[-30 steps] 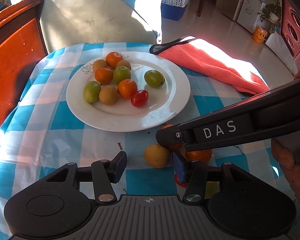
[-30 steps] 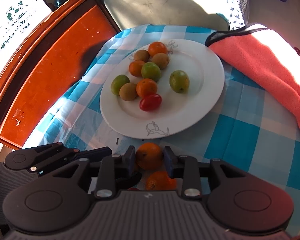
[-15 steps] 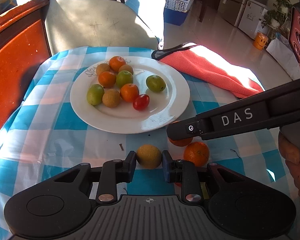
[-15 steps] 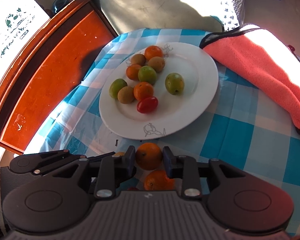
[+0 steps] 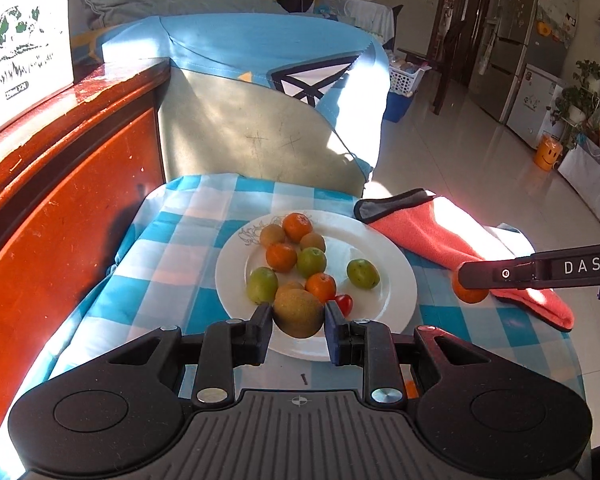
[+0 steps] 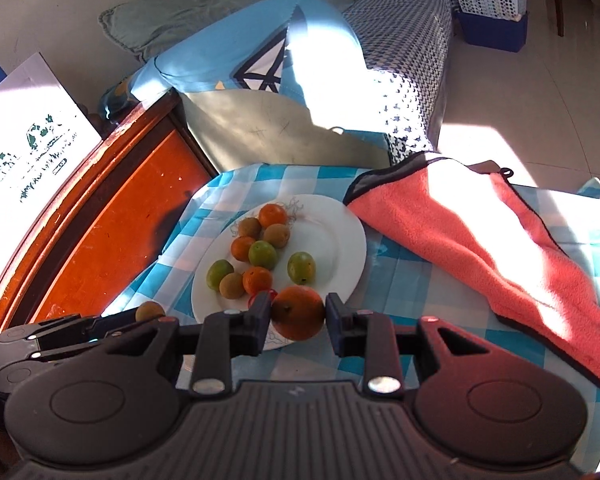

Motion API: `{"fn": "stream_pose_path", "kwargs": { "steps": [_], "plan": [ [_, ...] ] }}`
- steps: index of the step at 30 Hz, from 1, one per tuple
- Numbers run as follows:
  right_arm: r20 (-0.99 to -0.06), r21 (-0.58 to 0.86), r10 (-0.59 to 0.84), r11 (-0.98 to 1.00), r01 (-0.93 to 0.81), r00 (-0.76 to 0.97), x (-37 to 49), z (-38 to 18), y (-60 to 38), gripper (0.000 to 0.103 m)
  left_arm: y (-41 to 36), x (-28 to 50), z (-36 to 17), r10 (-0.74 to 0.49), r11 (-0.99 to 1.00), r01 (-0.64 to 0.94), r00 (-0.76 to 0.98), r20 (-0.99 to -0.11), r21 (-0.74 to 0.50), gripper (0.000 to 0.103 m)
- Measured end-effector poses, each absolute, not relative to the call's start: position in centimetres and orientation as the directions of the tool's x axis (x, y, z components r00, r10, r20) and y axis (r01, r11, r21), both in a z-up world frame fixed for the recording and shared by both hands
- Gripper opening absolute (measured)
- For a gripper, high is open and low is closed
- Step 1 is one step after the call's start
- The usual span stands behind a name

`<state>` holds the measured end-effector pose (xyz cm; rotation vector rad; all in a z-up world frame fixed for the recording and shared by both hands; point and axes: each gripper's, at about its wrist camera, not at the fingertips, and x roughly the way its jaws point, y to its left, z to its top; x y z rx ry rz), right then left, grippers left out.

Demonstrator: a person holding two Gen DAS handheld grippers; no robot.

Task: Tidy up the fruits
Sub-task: 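Place both held fruits on the white plate and open both tools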

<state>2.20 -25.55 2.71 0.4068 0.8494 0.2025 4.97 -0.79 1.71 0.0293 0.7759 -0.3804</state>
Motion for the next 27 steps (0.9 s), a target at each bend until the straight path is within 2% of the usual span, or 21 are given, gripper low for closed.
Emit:
{"fn": "stream_pose_path", "kwargs": {
  "steps": [11,20,27],
  "plan": [
    [-0.717,0.426,0.329,0.905,0.012,0.614,4.6,0.1,-24.3,0.03,-2.0,7.7,-0.9,-0.269,0.938,0.341,0.608,-0.747,-0.061,0.025],
    [-0.72,0.435,0.338,0.9,0.015,0.607,6.3,-1.5,-23.4,0.03,-1.5,9.4,-2.3,-0.265,0.952,0.283,0.576,-0.773,-0.116,0.025],
    [-0.72,0.425,0.329,0.905,0.015,0.611,7.2,-2.1,-23.0,0.03,-2.0,9.9,-2.7,-0.246,0.958,0.265,0.576,-0.779,-0.106,0.025]
  ]
}}
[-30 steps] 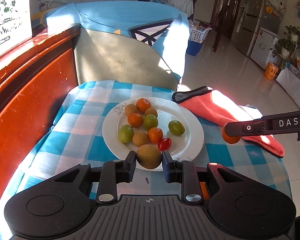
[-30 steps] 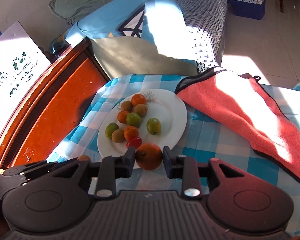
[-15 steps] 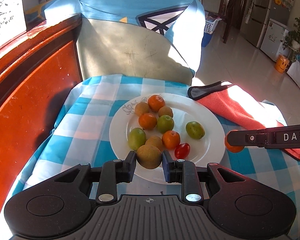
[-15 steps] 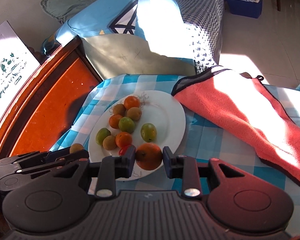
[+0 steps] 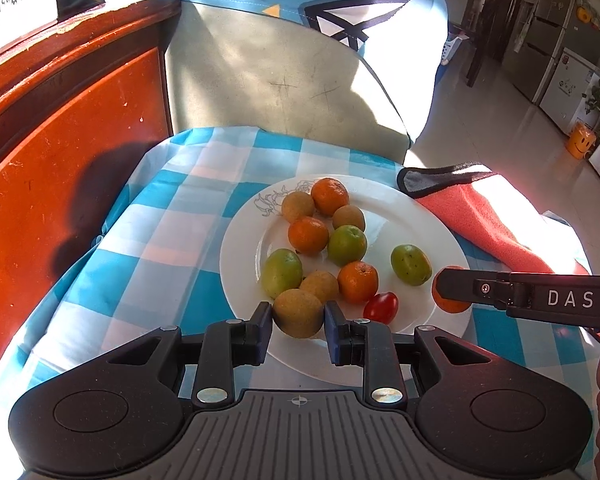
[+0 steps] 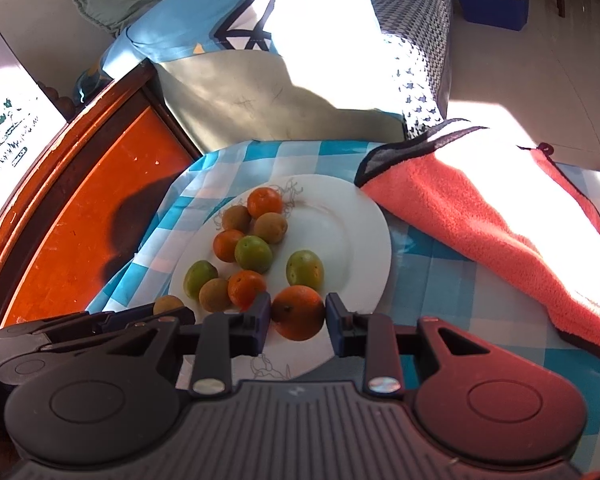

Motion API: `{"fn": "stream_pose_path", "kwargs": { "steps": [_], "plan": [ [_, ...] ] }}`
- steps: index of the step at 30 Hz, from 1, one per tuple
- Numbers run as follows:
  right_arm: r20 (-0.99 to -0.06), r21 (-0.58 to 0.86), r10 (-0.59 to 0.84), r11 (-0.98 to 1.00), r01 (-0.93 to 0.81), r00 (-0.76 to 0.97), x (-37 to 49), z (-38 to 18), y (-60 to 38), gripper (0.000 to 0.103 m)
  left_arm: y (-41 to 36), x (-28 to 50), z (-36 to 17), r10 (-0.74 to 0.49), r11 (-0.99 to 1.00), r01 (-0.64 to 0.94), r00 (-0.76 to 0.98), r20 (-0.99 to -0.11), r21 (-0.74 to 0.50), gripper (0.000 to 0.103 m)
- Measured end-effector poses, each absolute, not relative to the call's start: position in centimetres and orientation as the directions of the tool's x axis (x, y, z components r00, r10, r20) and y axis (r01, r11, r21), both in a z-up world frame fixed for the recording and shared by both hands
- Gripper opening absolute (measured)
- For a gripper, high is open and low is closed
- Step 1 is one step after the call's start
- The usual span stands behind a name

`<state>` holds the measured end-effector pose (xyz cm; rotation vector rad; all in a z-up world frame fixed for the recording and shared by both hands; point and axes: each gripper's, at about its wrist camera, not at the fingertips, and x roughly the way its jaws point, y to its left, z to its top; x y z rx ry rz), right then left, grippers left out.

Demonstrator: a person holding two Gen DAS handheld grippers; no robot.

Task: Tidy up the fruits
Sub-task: 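Place both held fruits on the white plate and open both tools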

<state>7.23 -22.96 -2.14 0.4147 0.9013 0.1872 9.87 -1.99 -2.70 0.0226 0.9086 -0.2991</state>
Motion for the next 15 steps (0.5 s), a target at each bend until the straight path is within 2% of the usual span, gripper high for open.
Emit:
{"fn": "stream_pose_path", "kwargs": {
  "steps": [9,12,14,15],
  "plan": [
    [-0.711,0.435,0.329,0.9,0.022,0.622,8.2,-2.5,-22.8,0.032,-3.3,10.1,-2.7,-0.249,0.955,0.283,0.586,-0.771,-0.093,0.029],
    [-0.702,0.441,0.335,0.897,0.015,0.628,8.1,-2.2,-22.8,0.033,-3.5,10.1,-2.5,-0.237,0.956,0.284,0.596,-0.768,-0.074,0.04],
    [-0.698,0.442,0.336,0.897,0.011,0.632,8.1,-2.0,-22.8,0.033,-3.6,9.9,-2.2,-0.231,0.956,0.285,0.608,-0.76,-0.062,0.055],
    [-0.697,0.442,0.338,0.897,0.008,0.632,8.1,-1.9,-22.7,0.033,-3.6,9.8,-1.9,-0.223,0.958,0.282,0.62,-0.752,-0.052,0.058]
  ]
}}
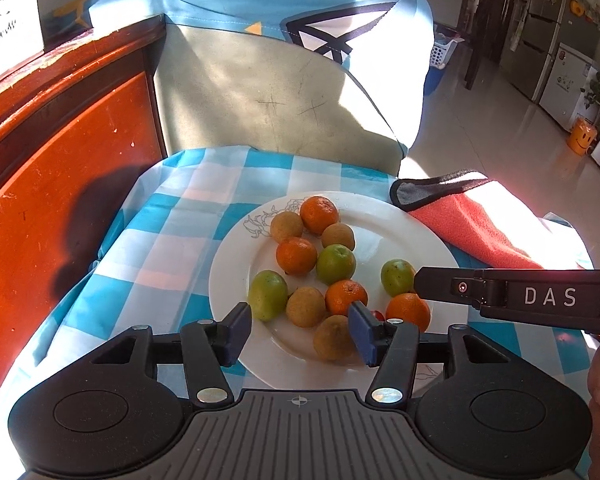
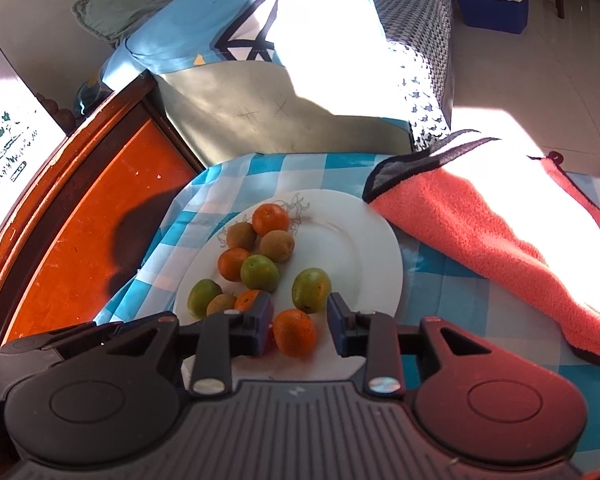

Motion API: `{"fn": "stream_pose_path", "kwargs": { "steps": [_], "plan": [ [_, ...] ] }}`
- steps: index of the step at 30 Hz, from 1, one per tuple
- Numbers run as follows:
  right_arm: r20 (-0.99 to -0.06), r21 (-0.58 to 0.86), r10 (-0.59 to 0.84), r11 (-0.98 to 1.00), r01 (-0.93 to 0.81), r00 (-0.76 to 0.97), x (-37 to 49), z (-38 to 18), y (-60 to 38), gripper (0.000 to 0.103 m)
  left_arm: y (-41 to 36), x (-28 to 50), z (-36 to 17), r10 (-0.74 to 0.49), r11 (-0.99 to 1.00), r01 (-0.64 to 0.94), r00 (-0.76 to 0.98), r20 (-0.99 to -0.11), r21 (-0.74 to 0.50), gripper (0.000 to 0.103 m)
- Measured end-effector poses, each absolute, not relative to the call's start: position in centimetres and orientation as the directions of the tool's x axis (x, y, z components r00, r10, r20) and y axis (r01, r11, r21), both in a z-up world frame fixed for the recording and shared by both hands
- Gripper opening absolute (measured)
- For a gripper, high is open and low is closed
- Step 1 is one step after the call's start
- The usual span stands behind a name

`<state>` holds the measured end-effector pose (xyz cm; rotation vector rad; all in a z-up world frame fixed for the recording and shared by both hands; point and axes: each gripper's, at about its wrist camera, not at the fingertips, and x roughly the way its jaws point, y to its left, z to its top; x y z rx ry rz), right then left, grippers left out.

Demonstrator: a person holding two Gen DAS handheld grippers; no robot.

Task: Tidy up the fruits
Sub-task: 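Place both held fruits on the white plate and open both tools, then reach the left tool to a green fruit while the right tool reaches a tangerine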

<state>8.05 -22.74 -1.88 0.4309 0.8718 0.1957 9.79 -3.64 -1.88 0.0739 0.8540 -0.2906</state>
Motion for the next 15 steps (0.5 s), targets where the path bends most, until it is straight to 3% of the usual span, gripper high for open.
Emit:
{"fn": "stream_pose_path", "kwargs": {
  "steps": [2,15],
  "plan": [
    [-0.697,0.439,0.337,0.898,0.005,0.633,8.0,-1.7,-22.7,0.033,-3.8,9.5,-1.4,-0.216,0.959,0.279,0.634,-0.742,-0.041,0.068],
    [-0.711,0.398,0.317,0.917,-0.012,0.628,5.5,-0.1,-22.9,0.038,-3.2,7.1,-0.4,-0.233,0.961,0.265,0.612,-0.756,-0.082,0.07]
  ]
}}
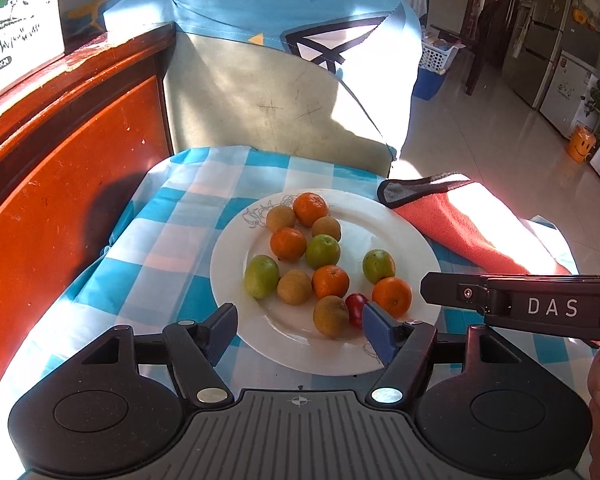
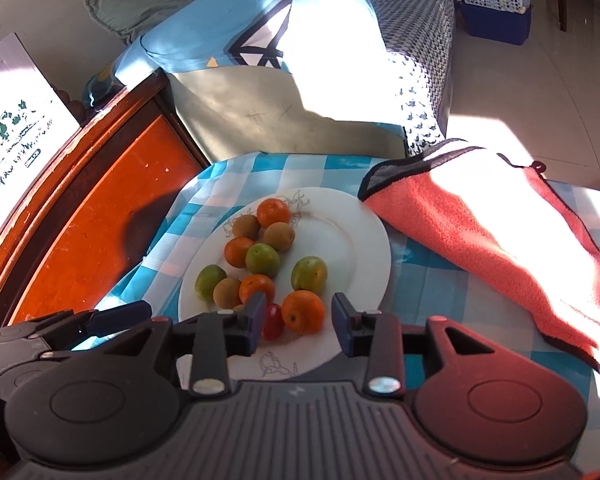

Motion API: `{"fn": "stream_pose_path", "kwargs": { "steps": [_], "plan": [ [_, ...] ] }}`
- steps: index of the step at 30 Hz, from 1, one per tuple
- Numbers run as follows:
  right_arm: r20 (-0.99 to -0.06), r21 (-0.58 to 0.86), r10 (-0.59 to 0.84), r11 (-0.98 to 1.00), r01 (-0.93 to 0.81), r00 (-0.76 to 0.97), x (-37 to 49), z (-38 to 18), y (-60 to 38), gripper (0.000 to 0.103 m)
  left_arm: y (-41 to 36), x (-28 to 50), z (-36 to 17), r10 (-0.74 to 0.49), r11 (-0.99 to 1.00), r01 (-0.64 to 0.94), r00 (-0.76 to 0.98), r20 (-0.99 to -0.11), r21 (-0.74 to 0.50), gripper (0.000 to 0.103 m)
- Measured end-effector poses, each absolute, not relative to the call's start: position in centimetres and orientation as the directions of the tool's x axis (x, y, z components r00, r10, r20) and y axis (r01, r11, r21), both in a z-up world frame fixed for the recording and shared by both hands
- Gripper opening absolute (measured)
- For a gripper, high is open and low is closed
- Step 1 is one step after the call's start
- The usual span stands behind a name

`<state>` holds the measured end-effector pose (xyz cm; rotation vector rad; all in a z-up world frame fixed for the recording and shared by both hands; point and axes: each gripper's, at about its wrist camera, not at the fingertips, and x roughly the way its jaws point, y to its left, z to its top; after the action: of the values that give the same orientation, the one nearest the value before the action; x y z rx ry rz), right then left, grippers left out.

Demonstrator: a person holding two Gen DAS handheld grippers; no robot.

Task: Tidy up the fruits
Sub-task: 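Reach the left tool to a green fruit while the right tool reaches a tangerine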

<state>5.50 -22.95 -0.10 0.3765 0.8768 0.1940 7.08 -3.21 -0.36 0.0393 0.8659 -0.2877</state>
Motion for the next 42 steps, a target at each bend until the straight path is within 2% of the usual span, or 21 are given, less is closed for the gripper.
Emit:
{"fn": "stream_pose_path", "kwargs": {
  "steps": [9,26,34,42],
  "plan": [
    [-0.742,0.392,0.319,0.92,-0.004,0.59,2.5,0.0,-23.2,0.041,-2.1,3.5,0.1,-0.282,0.947,0.299,0.59,-0.757,-0.12,0.072],
    [-0.794,0.419,0.37,0.908,-0.008,0.482,0.1,-2.2,-23.6,0.045,-2.6,-2.8,-2.6,-0.355,0.861,0.501,0.467,-0.81,-0.088,0.074],
    [-0.802,0.42,0.38,0.908,-0.018,0.461,0.5,-2.8,-22.7,0.045,-3.1,-3.4,-3.4,-0.384,0.825,0.559,0.442,-0.811,-0.086,0.071],
    [-0.817,0.393,0.368,0.919,-0.038,0.444,0.9,-3.3,-21.5,0.045,-3.8,-3.7,-4.2,-0.367,0.8,0.599,0.451,-0.814,-0.028,0.068]
  ]
}}
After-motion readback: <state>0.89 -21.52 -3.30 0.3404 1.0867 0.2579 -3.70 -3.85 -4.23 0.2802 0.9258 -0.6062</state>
